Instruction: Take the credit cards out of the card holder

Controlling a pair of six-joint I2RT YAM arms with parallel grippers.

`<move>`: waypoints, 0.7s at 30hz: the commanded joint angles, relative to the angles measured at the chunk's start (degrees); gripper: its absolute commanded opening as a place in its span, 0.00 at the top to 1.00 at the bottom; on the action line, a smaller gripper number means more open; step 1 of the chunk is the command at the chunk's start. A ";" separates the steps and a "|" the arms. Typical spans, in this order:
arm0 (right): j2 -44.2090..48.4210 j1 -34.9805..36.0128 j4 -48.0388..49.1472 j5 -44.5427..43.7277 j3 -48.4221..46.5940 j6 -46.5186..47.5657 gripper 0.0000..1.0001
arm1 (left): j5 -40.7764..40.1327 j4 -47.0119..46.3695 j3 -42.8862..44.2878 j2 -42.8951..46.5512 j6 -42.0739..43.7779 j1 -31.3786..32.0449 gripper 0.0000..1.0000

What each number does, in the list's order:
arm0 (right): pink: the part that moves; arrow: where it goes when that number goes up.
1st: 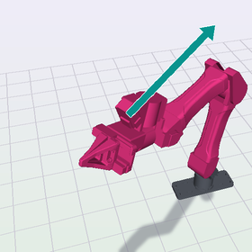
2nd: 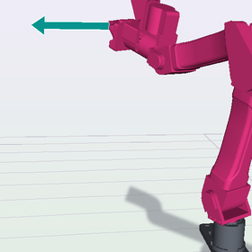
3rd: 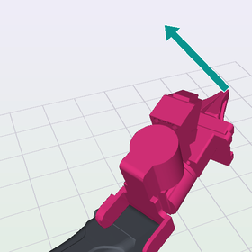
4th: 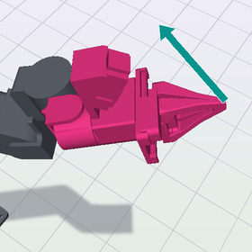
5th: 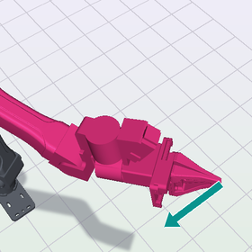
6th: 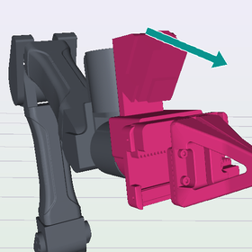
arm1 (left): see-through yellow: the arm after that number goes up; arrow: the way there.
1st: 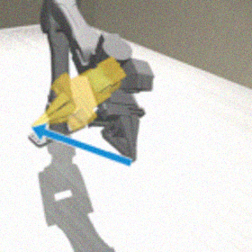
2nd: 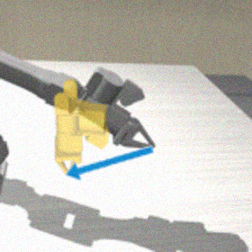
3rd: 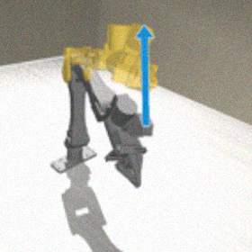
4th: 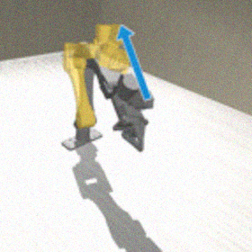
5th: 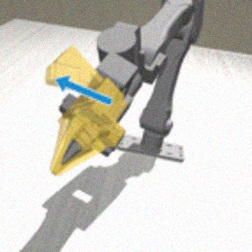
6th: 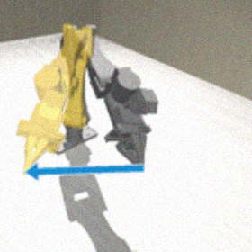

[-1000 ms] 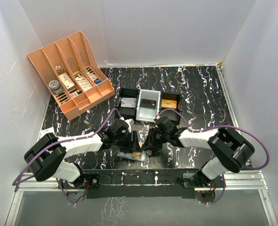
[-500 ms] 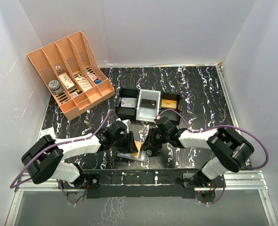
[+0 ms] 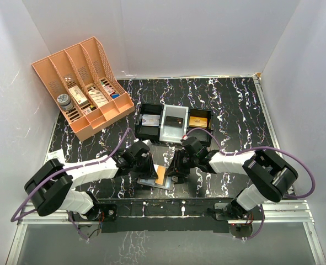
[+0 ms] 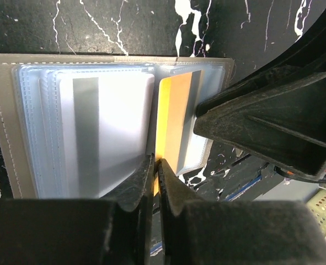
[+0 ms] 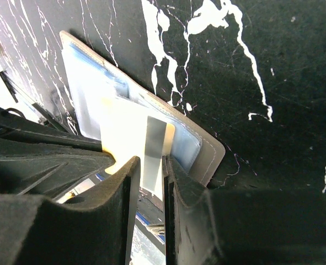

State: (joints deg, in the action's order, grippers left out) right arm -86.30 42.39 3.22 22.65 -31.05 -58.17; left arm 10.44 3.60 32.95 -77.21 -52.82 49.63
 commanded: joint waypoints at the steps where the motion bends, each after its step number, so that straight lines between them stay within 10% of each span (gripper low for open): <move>1: -2.29 0.41 -9.38 -8.17 1.12 3.67 0.77 | -2.96 5.41 3.90 2.28 0.62 -0.08 0.99; 21: 0.89 0.41 -10.74 -5.58 -3.79 6.26 0.75 | -5.38 6.77 2.36 6.58 1.80 -0.18 1.00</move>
State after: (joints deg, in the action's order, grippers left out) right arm -86.28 42.96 -1.37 20.93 -33.74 -56.38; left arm 5.48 10.90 35.42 -72.79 -51.79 49.63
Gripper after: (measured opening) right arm 0.235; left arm 0.009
